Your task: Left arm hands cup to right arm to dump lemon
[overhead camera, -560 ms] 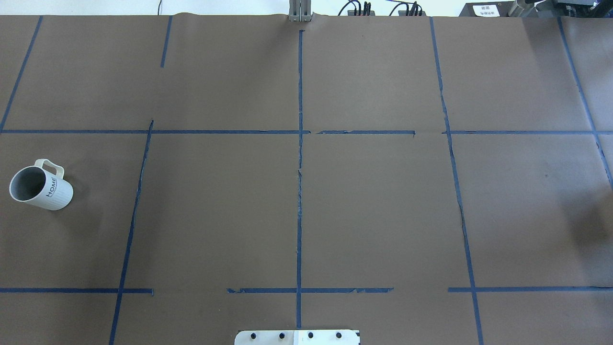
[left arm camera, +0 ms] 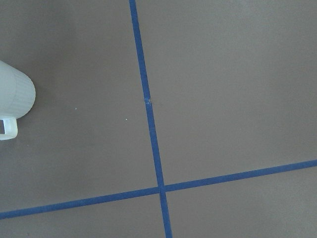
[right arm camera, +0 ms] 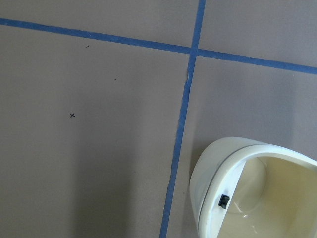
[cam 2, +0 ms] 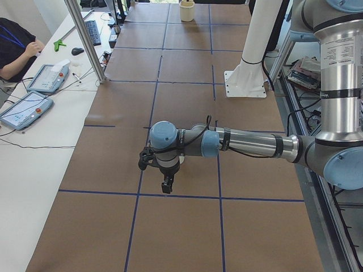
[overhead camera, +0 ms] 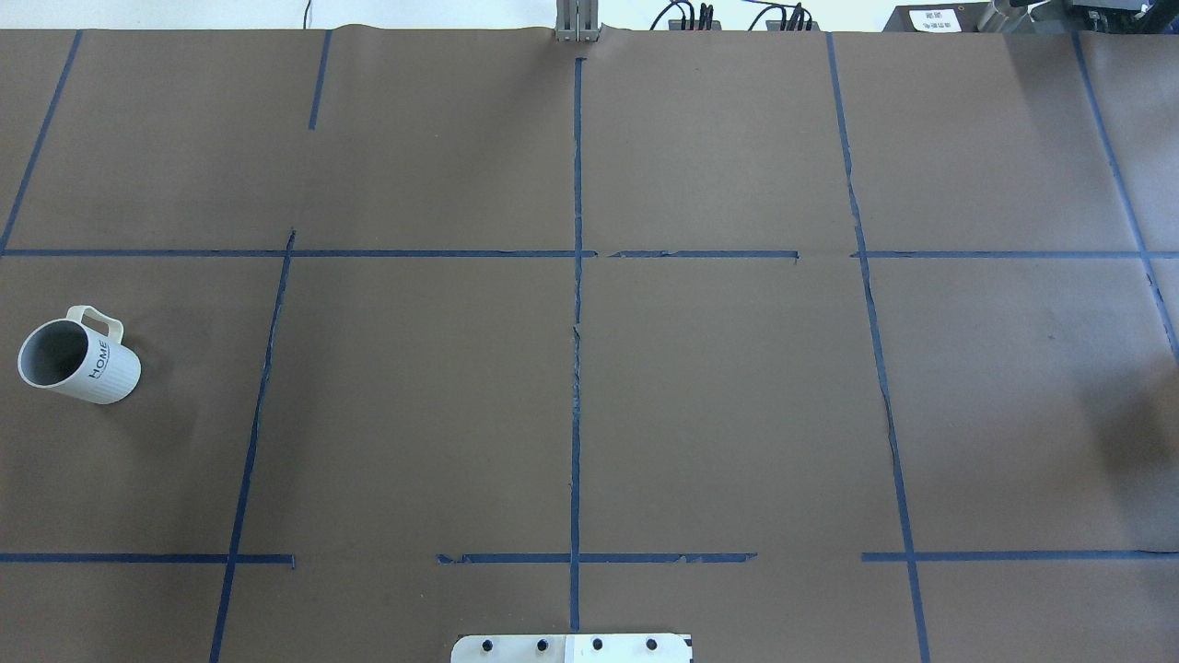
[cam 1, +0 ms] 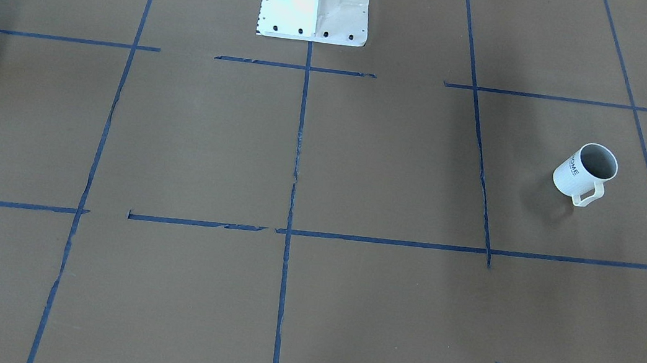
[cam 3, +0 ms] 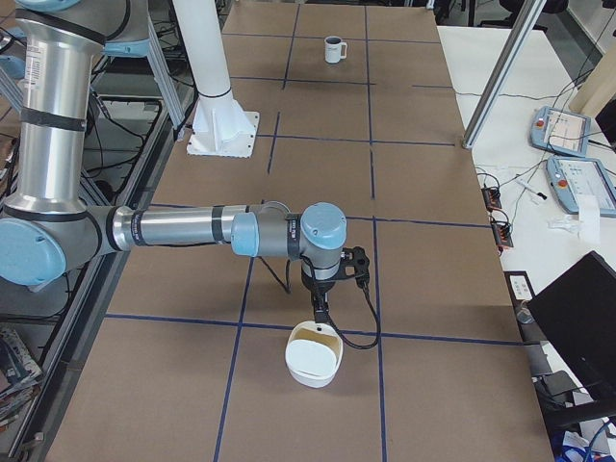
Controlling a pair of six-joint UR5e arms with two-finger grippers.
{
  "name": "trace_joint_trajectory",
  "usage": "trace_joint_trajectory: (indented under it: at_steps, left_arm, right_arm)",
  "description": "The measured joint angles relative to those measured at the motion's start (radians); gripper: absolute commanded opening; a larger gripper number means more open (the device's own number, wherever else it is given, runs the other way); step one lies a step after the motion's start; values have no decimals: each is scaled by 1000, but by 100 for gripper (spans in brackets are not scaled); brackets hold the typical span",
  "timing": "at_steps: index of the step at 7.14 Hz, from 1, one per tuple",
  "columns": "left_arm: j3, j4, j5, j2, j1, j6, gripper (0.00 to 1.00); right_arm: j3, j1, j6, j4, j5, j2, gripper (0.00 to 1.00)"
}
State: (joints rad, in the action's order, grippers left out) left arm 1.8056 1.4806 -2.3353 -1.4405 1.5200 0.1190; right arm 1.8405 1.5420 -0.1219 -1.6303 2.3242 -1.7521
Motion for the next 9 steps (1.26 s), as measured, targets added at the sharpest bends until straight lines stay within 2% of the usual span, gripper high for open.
trace_joint_trajectory:
  at_steps: [4, 6, 9]
  left_arm:
    - [-16, 15, -5, -64, -5, 0, 100]
    - [-10, 53, -3, -66, -38, -108, 100]
    - [-25, 383, 49, -2, -241, -518, 100]
  right_arm:
    - [1, -7, 2, 33, 2, 7, 100]
    - [2, -9, 5, 52, 28, 6, 100]
    - [0, -9, 7, 58, 67, 5, 100]
